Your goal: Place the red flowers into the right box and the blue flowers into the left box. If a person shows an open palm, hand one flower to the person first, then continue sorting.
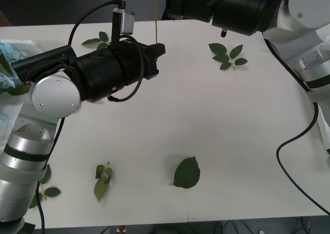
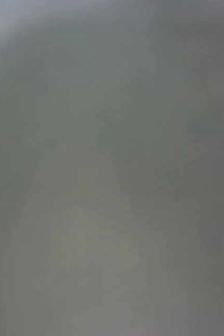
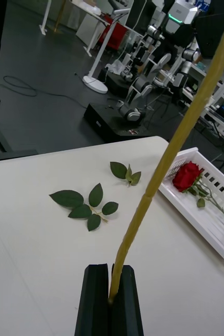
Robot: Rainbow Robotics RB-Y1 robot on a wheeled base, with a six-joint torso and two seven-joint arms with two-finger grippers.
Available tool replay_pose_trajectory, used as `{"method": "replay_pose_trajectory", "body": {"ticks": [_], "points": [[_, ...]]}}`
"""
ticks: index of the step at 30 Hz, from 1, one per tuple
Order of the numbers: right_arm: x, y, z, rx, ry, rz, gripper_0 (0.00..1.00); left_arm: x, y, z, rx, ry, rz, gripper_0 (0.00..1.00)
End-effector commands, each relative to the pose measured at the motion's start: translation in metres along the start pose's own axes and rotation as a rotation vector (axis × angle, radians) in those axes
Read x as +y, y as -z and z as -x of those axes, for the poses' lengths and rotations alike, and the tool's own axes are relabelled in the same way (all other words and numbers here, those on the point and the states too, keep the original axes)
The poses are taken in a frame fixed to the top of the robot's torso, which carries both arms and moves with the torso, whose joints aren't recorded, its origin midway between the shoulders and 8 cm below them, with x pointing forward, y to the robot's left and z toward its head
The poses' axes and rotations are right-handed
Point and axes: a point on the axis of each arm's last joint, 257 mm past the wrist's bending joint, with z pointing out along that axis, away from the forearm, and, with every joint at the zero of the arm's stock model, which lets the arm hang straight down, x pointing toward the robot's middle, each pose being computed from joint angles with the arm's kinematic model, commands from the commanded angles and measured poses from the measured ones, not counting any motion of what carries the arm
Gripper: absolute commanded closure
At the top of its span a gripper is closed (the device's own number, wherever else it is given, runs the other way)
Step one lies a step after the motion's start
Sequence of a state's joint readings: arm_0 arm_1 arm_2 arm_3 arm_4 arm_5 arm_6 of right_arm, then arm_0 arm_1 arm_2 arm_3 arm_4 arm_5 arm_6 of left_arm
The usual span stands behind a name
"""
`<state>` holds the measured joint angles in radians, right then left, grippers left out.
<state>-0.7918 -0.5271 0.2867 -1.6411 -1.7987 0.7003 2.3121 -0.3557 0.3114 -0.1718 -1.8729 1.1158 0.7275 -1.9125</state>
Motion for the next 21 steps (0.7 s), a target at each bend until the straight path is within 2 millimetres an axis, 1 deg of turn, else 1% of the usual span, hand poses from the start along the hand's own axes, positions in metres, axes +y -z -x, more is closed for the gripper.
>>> {"method": "replay_pose_trajectory", "body": {"ticks": [1, 2, 3, 5, 7, 13, 15, 18, 21], "points": [[0.016, -0.013, 0.032, -0.054, 0.016, 0.037, 0.61, -0.023, -0.01, 0.027, -0.054, -0.026, -0.046, 1.0], [0.016, -0.012, 0.033, -0.06, 0.015, 0.034, 0.44, -0.024, -0.01, 0.027, -0.054, -0.025, -0.047, 1.0], [0.014, -0.011, 0.034, -0.064, 0.014, 0.027, 0.24, -0.023, -0.01, 0.027, -0.053, -0.026, -0.047, 1.0], [0.01, -0.01, 0.037, -0.071, 0.027, 0.014, 0.05, -0.023, -0.01, 0.027, -0.053, -0.026, -0.047, 1.0], [0.008, -0.008, 0.04, -0.075, 0.035, 0.008, 0.01, -0.023, -0.01, 0.027, -0.052, -0.027, -0.046, 1.0], [0.002, -0.002, 0.039, -0.062, 0.061, -0.003, 0.0, -0.017, -0.005, 0.028, -0.048, -0.025, -0.041, 1.0], [-0.002, 0.002, 0.038, -0.051, 0.077, -0.011, 0.0, -0.008, 0.003, 0.032, -0.048, -0.012, -0.041, 1.0], [-0.006, 0.008, 0.032, -0.017, 0.09, -0.013, 0.0, 0.001, 0.016, 0.041, -0.053, 0.013, -0.049, 1.0], [-0.014, 0.019, 0.016, 0.05, 0.09, -0.008, 0.0, 0.016, 0.036, 0.051, -0.048, 0.03, -0.05, 1.0]]}}
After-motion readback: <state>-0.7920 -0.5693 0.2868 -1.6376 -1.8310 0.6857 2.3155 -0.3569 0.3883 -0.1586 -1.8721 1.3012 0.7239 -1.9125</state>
